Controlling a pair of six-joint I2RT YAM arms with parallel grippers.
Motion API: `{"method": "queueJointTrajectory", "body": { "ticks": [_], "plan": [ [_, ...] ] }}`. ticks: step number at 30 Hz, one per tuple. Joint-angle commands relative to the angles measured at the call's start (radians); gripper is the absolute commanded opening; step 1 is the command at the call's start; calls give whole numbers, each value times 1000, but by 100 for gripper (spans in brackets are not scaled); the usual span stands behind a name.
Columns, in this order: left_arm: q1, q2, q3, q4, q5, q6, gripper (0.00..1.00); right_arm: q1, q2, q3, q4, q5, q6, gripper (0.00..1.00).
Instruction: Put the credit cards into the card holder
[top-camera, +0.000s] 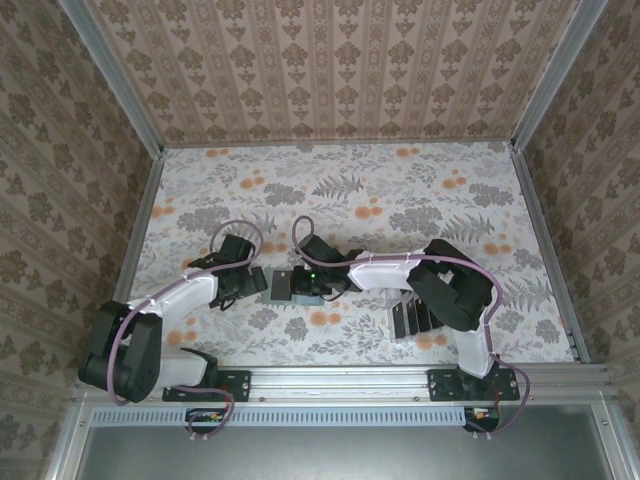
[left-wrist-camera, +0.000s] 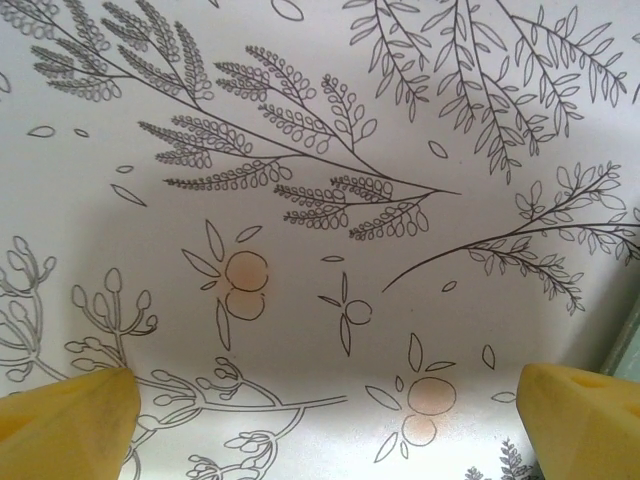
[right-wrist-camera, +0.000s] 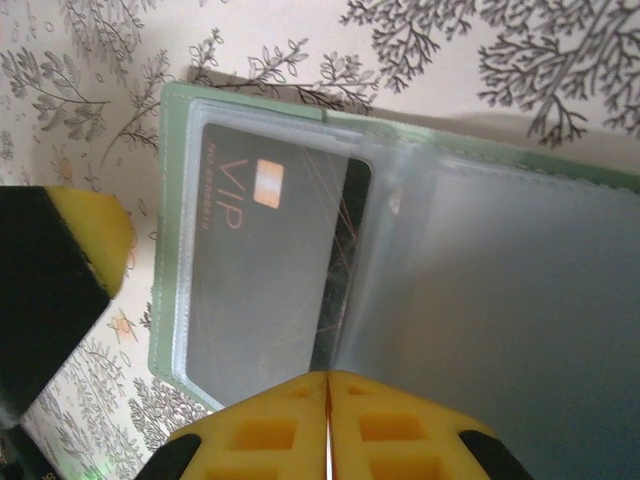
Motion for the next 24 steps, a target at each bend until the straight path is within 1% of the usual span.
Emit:
{"method": "queueJointTrajectory", "body": {
  "ticks": [1, 17, 21, 24],
  "plan": [
    [-10, 16, -22, 14, 11, -23, 100, 6, 32, 38, 12, -15, 16, 11],
    [-42, 34, -36, 34, 16, -37, 100, 7, 72, 93, 10, -52, 19, 11],
    [-43, 23, -25, 20, 12, -31, 100, 4, 12, 73, 9, -45, 6, 11],
    [-43, -2, -8, 2, 3, -21, 100, -6, -58, 45, -27, -13, -25, 16]
  ]
}}
